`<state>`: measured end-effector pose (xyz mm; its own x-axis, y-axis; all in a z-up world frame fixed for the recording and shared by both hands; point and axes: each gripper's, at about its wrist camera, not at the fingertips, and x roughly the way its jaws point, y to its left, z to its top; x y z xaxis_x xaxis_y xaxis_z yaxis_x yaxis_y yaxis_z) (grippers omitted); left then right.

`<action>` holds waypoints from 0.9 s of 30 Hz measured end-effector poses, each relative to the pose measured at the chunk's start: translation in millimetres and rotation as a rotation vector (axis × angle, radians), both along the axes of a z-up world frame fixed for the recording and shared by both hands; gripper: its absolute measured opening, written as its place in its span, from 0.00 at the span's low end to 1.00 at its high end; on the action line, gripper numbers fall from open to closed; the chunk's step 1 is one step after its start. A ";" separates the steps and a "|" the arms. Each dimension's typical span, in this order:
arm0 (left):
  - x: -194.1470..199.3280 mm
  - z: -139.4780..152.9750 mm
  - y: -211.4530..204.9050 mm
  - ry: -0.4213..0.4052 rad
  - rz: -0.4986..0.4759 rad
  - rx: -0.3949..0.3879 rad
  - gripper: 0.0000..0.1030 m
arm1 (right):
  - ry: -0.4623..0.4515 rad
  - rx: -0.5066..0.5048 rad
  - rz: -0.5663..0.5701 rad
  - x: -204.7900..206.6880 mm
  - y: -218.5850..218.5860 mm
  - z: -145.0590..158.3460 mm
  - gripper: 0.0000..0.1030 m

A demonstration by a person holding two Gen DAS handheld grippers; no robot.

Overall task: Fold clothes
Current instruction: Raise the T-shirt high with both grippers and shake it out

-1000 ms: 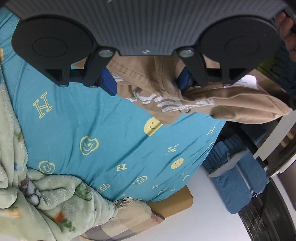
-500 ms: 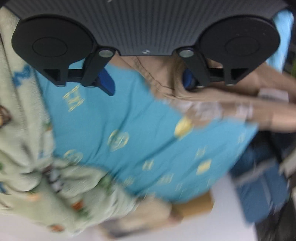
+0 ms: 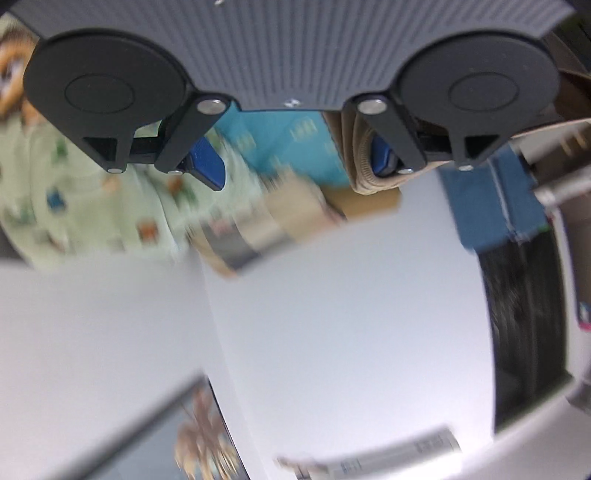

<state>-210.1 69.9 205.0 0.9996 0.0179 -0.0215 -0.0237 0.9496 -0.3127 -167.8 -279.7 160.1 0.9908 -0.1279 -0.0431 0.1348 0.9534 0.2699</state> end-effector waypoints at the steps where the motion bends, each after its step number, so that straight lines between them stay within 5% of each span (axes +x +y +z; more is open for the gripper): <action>1: -4.3 22.6 3.7 -0.038 0.000 -0.015 0.78 | -0.036 -0.003 0.017 -5.8 1.0 23.5 0.78; 9: -47.1 194.2 15.9 -0.286 -0.017 0.003 0.85 | -0.223 -0.028 0.107 -55.0 9.4 194.3 0.78; 14: -41.1 249.0 -0.7 -0.353 -0.042 0.079 0.89 | -0.249 -0.041 0.114 -42.4 -4.5 250.8 0.78; 17: -12.5 239.3 -11.0 -0.317 -0.064 0.100 0.90 | -0.241 -0.057 0.111 -23.6 -12.9 268.3 0.81; 20: 51.6 199.1 -10.8 -0.246 -0.095 0.099 0.91 | -0.166 -0.075 0.120 15.4 -17.1 245.0 0.81; 27: 232.6 69.7 -6.5 0.086 -0.171 0.126 0.92 | 0.073 -0.086 0.104 142.8 -17.9 139.0 0.80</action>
<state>22.5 63.4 274.6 0.9828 -0.1441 -0.1155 0.1199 0.9735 -0.1949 -24.9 -297.5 299.1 0.9935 -0.0309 -0.1091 0.0503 0.9824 0.1797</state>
